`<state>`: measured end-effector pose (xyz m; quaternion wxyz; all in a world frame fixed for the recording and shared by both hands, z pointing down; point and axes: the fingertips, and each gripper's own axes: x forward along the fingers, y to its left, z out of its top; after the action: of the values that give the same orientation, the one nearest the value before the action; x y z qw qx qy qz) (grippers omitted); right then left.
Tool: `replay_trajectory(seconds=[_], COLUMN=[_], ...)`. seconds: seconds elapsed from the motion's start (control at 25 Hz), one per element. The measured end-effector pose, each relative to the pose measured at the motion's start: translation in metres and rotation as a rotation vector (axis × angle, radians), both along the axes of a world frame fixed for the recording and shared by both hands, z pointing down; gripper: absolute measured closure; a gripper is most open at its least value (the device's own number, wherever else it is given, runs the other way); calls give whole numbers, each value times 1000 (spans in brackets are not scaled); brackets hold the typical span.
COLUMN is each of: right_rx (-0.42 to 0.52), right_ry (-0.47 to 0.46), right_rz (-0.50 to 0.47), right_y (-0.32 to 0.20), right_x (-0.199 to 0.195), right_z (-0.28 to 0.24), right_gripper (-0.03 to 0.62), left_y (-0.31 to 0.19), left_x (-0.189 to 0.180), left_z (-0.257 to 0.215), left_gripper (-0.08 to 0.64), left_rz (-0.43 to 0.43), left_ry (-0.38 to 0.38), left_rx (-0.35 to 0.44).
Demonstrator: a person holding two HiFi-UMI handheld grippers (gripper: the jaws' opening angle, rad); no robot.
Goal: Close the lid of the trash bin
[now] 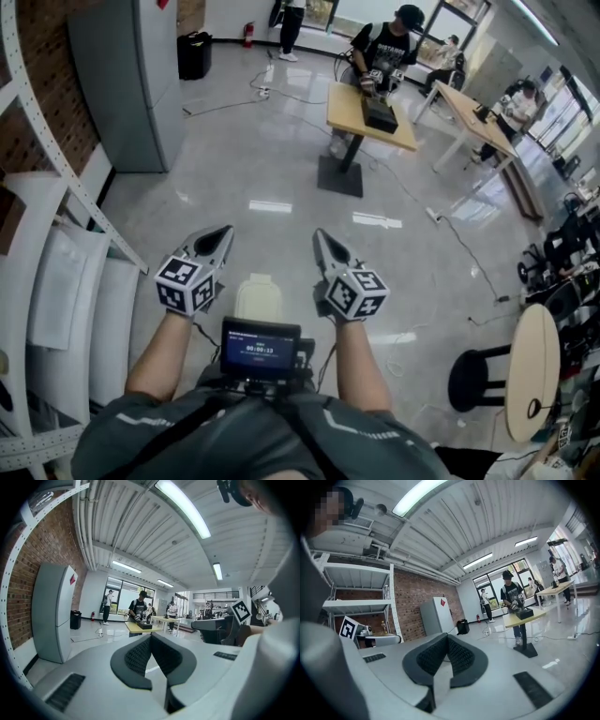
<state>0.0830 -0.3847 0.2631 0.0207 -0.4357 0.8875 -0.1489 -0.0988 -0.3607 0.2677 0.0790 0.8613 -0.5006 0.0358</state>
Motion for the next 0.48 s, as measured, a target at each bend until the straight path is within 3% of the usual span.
replay_trajectory(seconds=[0.12, 0.48], right_rx=[21, 38], right_ry=[50, 62], right_rz=[5, 35], right_y=[3, -1], right_x=[5, 22], right_z=[-4, -8], right_gripper=[583, 584], left_y=[2, -1], left_x=[-1, 4], left_z=[-5, -18], left_gripper=[568, 568], left_rz=[-9, -14], left_ry=[-17, -23], left_rx=[10, 43])
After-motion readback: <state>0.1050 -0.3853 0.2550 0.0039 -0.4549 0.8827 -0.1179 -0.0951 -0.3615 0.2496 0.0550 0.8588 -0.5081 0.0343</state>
